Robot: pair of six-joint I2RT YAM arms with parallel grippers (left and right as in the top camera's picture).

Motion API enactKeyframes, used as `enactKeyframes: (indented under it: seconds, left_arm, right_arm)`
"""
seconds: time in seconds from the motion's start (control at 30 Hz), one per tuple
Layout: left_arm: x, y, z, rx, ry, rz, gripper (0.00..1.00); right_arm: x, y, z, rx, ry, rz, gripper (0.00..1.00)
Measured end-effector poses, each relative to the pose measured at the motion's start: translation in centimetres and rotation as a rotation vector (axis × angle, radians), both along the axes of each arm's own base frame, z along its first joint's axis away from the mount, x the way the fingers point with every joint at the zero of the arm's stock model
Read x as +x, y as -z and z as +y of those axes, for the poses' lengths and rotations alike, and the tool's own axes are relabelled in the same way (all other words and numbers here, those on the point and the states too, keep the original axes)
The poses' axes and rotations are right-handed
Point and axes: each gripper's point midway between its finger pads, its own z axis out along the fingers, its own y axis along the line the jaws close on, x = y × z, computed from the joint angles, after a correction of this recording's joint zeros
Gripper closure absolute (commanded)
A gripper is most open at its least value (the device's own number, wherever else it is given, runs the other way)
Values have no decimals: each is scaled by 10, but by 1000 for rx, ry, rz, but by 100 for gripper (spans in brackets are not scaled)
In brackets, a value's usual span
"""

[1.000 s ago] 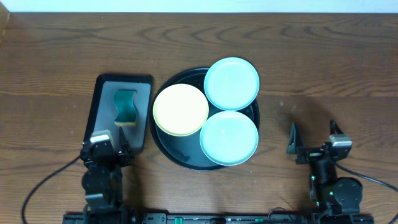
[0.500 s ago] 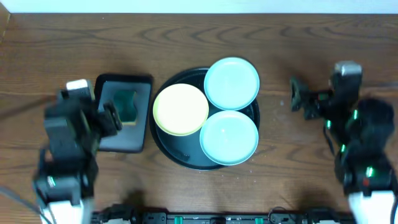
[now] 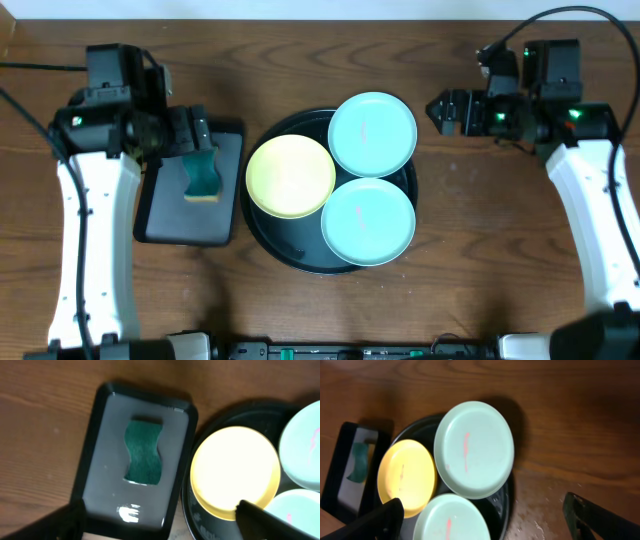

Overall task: Clean dirty plates on tray and stack at the side
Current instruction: 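Move right gripper to the yellow plate rim and grip it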

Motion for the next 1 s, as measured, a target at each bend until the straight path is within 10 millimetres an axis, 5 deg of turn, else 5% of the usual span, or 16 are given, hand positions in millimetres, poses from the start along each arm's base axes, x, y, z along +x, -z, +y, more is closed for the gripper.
enactKeyframes:
  seconds: [0.2,0.47,0.67,1.0]
  left_arm:
    - [7,22,-1,-16,4,66,2]
    - [7,22,-1,-16,4,64,2]
    - [6,22,10,24,-68,71,0]
    - [3,21,31,98,-205,73,4]
  right_arm:
    - [11,20,43,100,-73,51,35]
    - [-8,61,133,5,-95,222,40]
    - [-10,93,161,-107,-67,277,46]
    - [-25,166,180,-231,-73,387,64]
